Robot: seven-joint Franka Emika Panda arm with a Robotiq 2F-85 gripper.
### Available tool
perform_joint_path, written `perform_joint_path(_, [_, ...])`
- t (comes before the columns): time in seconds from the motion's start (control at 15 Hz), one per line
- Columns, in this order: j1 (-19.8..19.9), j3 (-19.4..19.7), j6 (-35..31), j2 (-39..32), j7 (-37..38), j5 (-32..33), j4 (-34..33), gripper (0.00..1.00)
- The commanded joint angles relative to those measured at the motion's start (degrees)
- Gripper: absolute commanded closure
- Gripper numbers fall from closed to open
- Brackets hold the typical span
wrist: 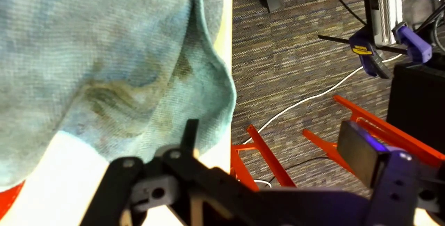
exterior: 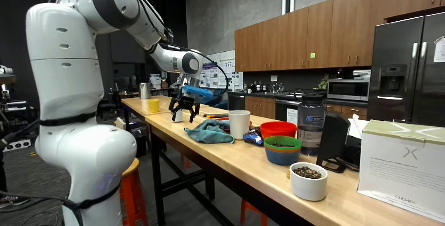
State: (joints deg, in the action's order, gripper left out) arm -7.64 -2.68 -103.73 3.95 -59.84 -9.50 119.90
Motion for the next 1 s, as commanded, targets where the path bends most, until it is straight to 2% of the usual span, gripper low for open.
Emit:
perform_joint_path(0.0, [0.9, -0.2, -1.2, 0.5, -2.3, 0.4, 0.5, 0.0])
perform_joint_path(0.93, [2.0, 0.2, -5.4, 1.6, -5.7, -0.1, 4.1, 0.0])
